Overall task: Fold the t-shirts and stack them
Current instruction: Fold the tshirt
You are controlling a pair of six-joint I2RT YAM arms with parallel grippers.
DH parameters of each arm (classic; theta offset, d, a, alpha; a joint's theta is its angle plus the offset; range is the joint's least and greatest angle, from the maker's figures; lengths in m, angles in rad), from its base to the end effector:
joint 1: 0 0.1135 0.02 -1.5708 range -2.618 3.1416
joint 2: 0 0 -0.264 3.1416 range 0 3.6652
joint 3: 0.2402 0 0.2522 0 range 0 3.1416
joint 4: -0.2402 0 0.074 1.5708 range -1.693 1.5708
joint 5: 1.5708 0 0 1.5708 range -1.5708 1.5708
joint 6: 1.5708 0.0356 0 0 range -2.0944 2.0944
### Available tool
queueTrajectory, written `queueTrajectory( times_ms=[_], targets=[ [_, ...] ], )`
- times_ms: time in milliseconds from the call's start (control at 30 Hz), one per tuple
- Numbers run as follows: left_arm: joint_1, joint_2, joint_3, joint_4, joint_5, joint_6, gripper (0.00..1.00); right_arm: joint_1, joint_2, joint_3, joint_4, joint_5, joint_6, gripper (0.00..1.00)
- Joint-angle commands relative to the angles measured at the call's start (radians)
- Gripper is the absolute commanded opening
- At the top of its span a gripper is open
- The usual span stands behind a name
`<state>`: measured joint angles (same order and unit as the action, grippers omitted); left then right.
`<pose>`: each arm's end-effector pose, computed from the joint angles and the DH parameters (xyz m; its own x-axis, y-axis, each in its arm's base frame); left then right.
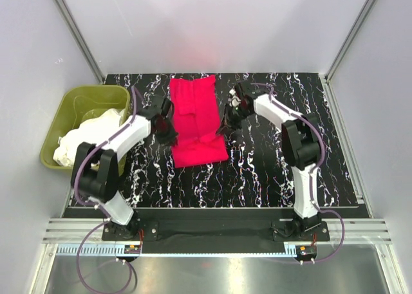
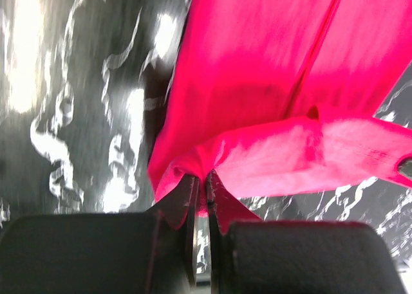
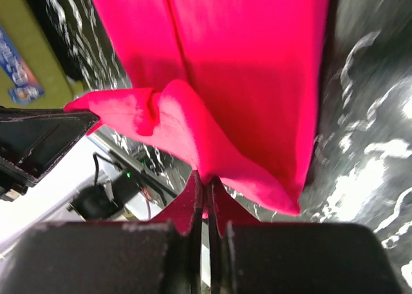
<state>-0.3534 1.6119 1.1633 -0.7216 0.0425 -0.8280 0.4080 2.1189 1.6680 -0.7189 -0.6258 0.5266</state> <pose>0.3000 -0.1123 0.2242 -0.8505 -0.4707 -0.2349 -0.3920 0.8648 -0.3137 0.3996 0.1954 0.1914 -0.9977 0.0125 -0.0664 -0.0347 0.7484 0.6624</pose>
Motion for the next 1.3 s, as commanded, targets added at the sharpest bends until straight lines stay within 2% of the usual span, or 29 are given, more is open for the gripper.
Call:
queueTrajectory(
  times_ms=[0, 167, 267, 533, 1267],
  targets=[
    [0.040, 0.077, 0.105, 0.039, 0.046, 0.099, 0.00, -0.029, 0.081, 0.186, -0.125, 0.011, -0.033, 0.00],
    [0.100, 0.161, 0.194, 0.056, 0.082, 0.104, 0.00, -0.047, 0.202, 0.383, -0.180, -0.009, -0.034, 0.00],
    [0.120, 0.218, 0.246, 0.060, 0.111, 0.110, 0.00, -0.055, 0.251, 0.444, -0.197, -0.031, -0.037, 0.00],
    [0.139, 0.321, 0.358, 0.048, 0.146, 0.107, 0.00, -0.067, 0.332, 0.536, -0.179, -0.081, -0.019, 0.00],
    [0.182, 0.439, 0.464, 0.024, 0.152, 0.122, 0.00, -0.097, 0.446, 0.656, -0.155, -0.146, 0.029, 0.01]
  ],
)
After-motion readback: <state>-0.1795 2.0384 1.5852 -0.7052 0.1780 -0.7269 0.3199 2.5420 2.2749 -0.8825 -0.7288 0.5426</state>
